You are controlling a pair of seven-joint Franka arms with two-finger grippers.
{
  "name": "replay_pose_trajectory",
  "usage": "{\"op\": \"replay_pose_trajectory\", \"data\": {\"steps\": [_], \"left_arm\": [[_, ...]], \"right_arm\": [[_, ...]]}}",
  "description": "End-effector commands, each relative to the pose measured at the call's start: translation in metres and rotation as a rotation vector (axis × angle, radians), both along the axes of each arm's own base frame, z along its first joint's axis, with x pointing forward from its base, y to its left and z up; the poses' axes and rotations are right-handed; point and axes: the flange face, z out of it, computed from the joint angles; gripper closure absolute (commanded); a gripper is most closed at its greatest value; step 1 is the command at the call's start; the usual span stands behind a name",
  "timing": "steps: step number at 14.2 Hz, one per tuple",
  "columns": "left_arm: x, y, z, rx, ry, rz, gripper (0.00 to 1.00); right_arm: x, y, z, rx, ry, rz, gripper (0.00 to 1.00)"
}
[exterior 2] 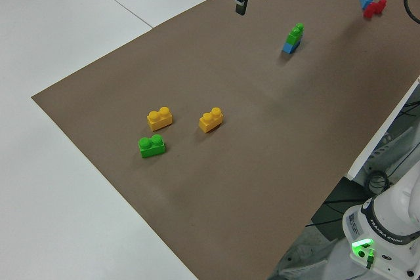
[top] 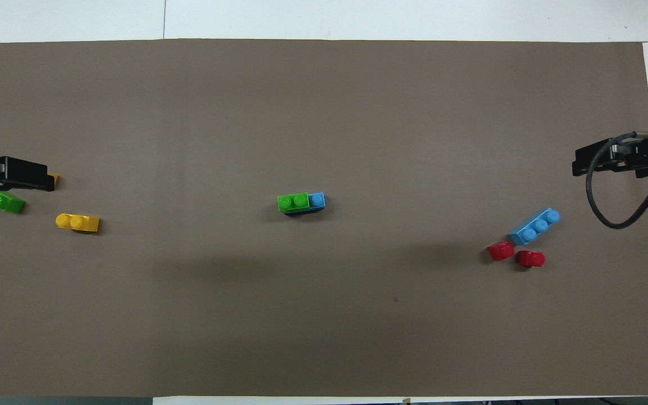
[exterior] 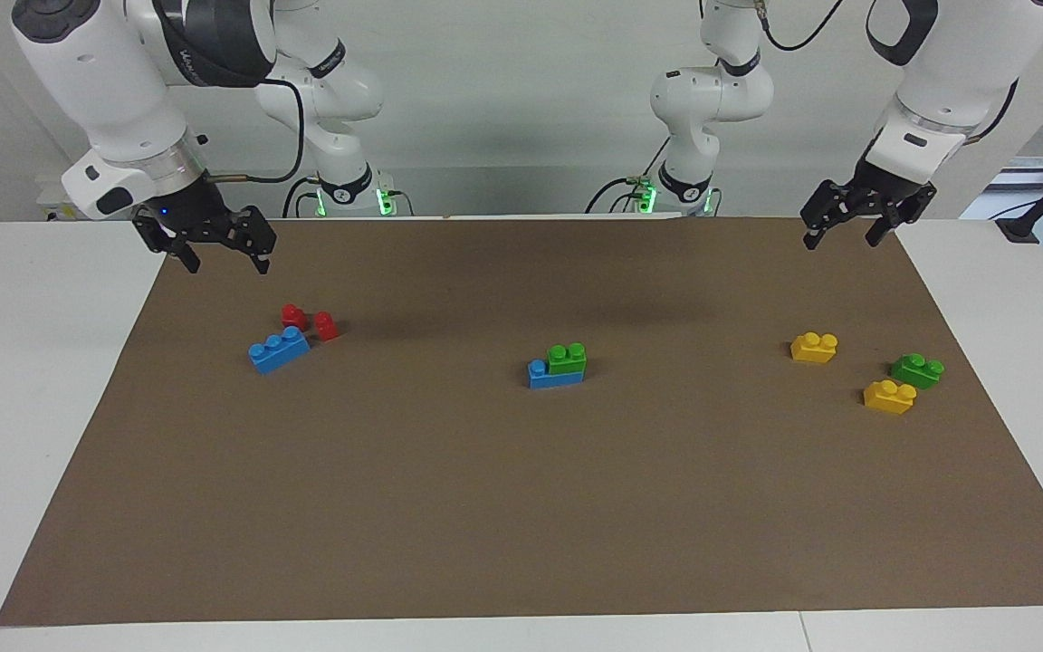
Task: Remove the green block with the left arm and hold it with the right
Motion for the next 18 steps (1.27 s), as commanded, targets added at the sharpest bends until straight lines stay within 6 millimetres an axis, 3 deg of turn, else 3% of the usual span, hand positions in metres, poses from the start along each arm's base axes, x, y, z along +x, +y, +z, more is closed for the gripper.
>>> {"op": "replay_pose_trajectory", "data": {"steps": [1,4,7,9,10,15,18], "left_arm": [[0.000,-0.001,0.004,-0.008,-0.014,-0.003,0.00],[0.000,-0.001,0.004,-0.008,-0.014,-0.003,0.00],[0.000,-0.001,0.004,-0.006,-0.014,-0.005,0.00],[0.000,-0.001,0.004,0.006,-0.015,-0.008,0.00],[0.000,-0.001,0.004,0.008,-0.015,-0.013,0.00],[-0.005,-0.010,-0.007,0.006,0.008,0.081,0.00],[-0.014,-0.051,-0.019,-0.012,-0.041,0.251,0.00]], "right_arm": [[-0.001,-0.003,-0.001,-0.011,-0.004,0.019,0.00],[-0.001,0.003,-0.001,-0.013,-0.007,0.018,0.00],[-0.001,0.018,-0.009,-0.006,0.002,-0.156,0.02],[0.001,0.061,-0.020,0.009,-0.014,-0.292,0.02],[0.001,0.073,-0.028,0.020,-0.013,-0.394,0.03],[0.005,0.157,-0.090,0.190,0.048,-0.844,0.03],[0.009,0.198,-0.127,0.292,0.125,-1.107,0.04]]}}
